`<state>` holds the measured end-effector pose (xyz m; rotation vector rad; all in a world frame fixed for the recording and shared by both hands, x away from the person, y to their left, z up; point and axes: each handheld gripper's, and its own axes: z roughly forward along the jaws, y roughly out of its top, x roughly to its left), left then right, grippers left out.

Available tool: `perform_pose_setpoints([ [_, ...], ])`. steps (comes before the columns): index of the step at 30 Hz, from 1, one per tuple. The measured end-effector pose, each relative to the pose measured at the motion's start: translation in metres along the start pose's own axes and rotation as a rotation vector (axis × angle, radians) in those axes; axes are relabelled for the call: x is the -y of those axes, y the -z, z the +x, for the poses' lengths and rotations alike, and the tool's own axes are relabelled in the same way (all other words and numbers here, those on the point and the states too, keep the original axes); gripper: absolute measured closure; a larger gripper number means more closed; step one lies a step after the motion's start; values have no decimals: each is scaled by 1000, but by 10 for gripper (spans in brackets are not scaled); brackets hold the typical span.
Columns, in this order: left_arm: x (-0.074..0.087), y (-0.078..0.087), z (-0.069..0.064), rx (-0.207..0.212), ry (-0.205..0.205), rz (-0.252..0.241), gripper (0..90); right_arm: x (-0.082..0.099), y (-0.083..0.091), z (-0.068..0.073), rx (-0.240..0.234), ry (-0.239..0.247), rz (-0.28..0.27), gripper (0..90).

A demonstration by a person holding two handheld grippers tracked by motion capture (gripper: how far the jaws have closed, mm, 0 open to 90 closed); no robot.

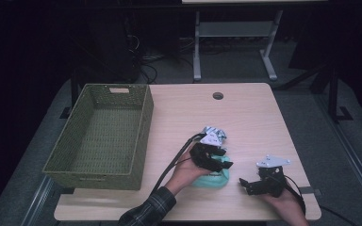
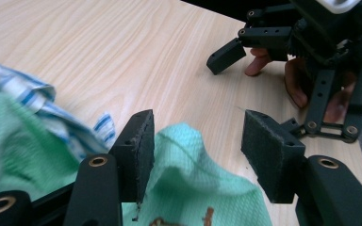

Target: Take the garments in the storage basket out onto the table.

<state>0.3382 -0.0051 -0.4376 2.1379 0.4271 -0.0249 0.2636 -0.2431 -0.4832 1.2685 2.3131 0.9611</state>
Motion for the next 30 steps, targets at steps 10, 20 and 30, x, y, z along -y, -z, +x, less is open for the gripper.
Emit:
perform_pose_setpoints([
  [10, 2, -9, 5, -34, -15, 38, 692, 0, 0, 0, 0, -1, -1, 0],
  [20, 1, -1, 7, 3, -5, 11, 887, 0, 0, 0, -1, -2, 1, 0],
  [30, -17, 25, 2, -1, -12, -76, 889, 0, 0, 0, 0, 4, -1, 0],
])
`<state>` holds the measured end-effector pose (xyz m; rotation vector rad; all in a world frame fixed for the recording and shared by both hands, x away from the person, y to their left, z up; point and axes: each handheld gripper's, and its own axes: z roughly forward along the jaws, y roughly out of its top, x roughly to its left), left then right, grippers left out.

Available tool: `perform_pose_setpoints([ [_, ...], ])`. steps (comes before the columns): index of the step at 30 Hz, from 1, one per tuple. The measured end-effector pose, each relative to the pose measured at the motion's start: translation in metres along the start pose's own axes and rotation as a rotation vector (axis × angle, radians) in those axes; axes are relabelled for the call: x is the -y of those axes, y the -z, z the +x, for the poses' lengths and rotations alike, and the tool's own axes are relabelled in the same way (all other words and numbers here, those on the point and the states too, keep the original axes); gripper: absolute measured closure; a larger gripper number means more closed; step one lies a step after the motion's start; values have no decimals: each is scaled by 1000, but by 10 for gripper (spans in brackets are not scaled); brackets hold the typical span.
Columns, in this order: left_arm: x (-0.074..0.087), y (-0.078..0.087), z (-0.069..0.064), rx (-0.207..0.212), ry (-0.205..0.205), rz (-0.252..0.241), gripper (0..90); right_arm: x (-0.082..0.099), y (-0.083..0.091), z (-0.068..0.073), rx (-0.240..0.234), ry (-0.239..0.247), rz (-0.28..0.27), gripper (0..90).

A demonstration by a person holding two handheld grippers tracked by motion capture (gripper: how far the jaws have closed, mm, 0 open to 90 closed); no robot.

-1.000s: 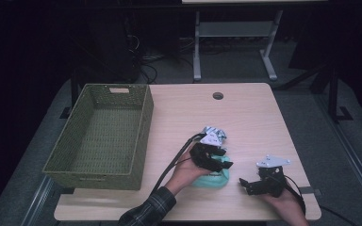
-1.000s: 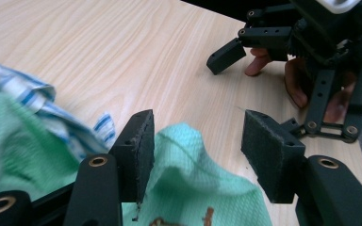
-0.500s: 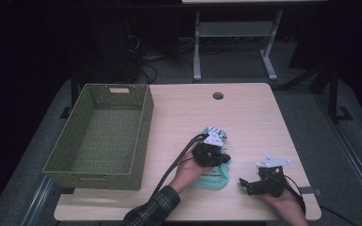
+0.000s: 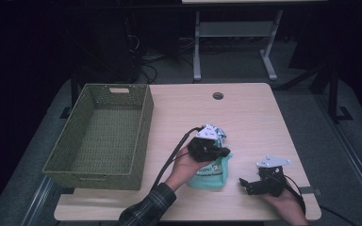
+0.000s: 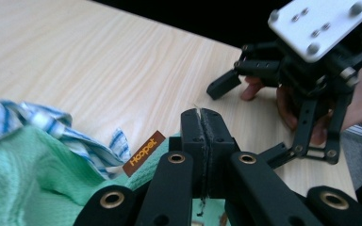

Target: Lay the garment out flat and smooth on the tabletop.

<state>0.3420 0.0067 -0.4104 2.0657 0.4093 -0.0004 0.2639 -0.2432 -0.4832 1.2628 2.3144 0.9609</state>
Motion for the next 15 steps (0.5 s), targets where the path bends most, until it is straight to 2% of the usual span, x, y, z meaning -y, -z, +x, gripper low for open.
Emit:
perform_pose_setpoints([
  [8, -8, 23, -3, 14, 4, -53, 890, 0, 0, 0, -1, -4, 2, 0],
  [15, -6, 51, 1, -23, 25, -117, 890, 0, 0, 0, -1, -4, 2, 0],
])
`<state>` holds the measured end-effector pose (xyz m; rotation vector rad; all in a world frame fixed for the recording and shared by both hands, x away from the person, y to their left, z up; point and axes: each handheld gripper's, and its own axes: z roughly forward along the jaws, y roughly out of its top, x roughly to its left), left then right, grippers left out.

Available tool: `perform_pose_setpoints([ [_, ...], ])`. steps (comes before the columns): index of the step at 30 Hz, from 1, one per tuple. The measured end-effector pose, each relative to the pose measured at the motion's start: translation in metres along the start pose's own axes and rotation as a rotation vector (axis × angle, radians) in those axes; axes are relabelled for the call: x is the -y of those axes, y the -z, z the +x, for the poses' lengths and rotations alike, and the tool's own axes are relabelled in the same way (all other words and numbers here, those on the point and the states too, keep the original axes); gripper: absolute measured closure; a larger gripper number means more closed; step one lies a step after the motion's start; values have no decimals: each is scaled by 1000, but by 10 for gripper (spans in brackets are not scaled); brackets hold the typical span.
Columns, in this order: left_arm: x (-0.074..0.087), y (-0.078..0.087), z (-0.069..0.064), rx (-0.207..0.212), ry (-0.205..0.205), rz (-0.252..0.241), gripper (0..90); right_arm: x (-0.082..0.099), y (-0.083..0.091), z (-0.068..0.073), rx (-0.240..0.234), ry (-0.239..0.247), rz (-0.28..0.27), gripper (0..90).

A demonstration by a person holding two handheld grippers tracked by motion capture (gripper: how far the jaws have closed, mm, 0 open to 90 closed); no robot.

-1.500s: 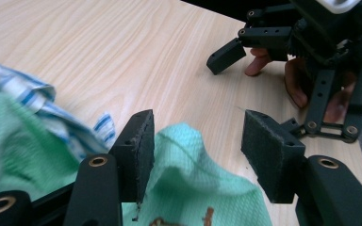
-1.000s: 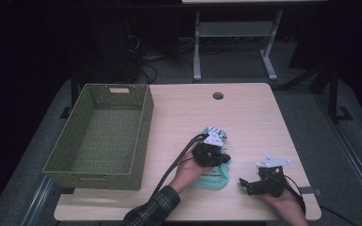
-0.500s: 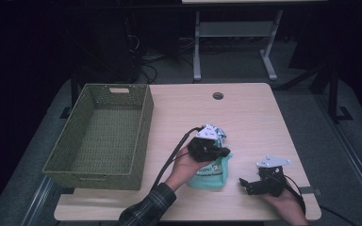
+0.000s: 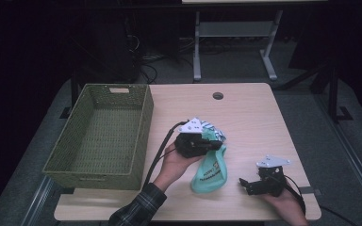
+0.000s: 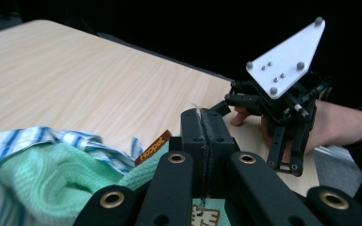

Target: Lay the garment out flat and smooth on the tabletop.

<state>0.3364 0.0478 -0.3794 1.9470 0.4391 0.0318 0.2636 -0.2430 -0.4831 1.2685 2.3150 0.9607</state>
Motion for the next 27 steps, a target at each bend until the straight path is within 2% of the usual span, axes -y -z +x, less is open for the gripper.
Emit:
perform_pose_setpoints([
  [3, -3, 10, 5, -8, 19, -32, 890, 0, 0, 0, 0, 0, 0, 0],
  [6, -12, 16, 6, -19, 10, -47, 890, 0, 0, 0, 0, 0, 0, 0],
  [12, -24, 20, 3, -13, -3, -86, 890, 0, 0, 0, 0, -1, 0, 0],
  [20, -2, 23, -1, -13, -7, -23, 889, 0, 0, 0, 0, 0, 0, 0],
  [24, 12, 29, -3, -18, 6, 1, 889, 0, 0, 0, 0, -1, 0, 0],
  [27, 21, 36, -4, -32, 1, 27, 889, 0, 0, 0, 0, -1, 0, 0],
])
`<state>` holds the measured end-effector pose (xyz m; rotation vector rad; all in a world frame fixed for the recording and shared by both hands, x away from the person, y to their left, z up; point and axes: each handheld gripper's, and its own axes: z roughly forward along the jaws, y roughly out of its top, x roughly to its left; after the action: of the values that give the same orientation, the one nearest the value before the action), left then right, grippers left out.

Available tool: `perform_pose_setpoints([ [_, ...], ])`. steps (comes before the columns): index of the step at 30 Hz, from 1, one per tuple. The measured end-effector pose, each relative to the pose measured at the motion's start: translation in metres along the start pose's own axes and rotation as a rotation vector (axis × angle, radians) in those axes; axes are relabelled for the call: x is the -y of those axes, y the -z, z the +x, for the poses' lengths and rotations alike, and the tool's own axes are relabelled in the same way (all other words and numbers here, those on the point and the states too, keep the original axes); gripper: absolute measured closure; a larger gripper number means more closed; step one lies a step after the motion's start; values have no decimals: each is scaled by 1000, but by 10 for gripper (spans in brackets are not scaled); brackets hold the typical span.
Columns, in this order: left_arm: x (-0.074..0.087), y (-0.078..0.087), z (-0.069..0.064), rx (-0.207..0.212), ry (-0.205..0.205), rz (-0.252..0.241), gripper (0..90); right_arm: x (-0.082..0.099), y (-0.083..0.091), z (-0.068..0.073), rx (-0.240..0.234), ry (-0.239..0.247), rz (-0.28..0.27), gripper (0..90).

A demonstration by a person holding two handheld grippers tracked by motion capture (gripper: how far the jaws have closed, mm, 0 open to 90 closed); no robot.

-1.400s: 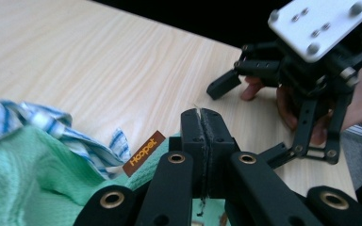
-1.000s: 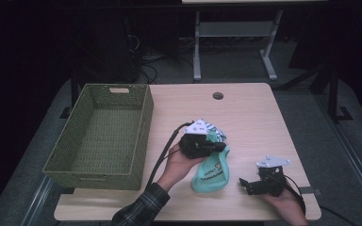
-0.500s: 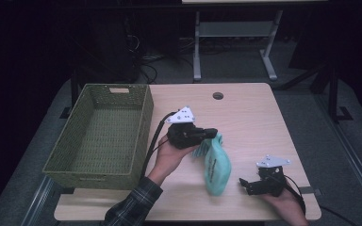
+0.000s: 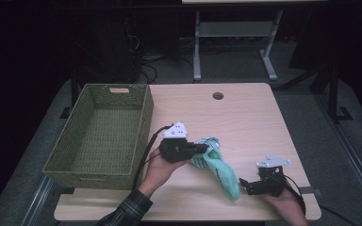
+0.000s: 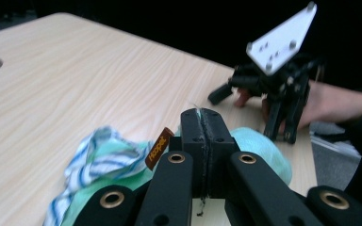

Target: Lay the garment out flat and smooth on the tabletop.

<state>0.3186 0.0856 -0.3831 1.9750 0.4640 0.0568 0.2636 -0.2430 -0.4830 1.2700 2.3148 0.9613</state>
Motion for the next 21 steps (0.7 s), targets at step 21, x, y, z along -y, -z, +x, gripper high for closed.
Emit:
perform_pose_setpoints([
  [21, 52, 13, -7, -105, 56, 137, 638, 0, 0, -1, 0, 8, -2, 0],
])
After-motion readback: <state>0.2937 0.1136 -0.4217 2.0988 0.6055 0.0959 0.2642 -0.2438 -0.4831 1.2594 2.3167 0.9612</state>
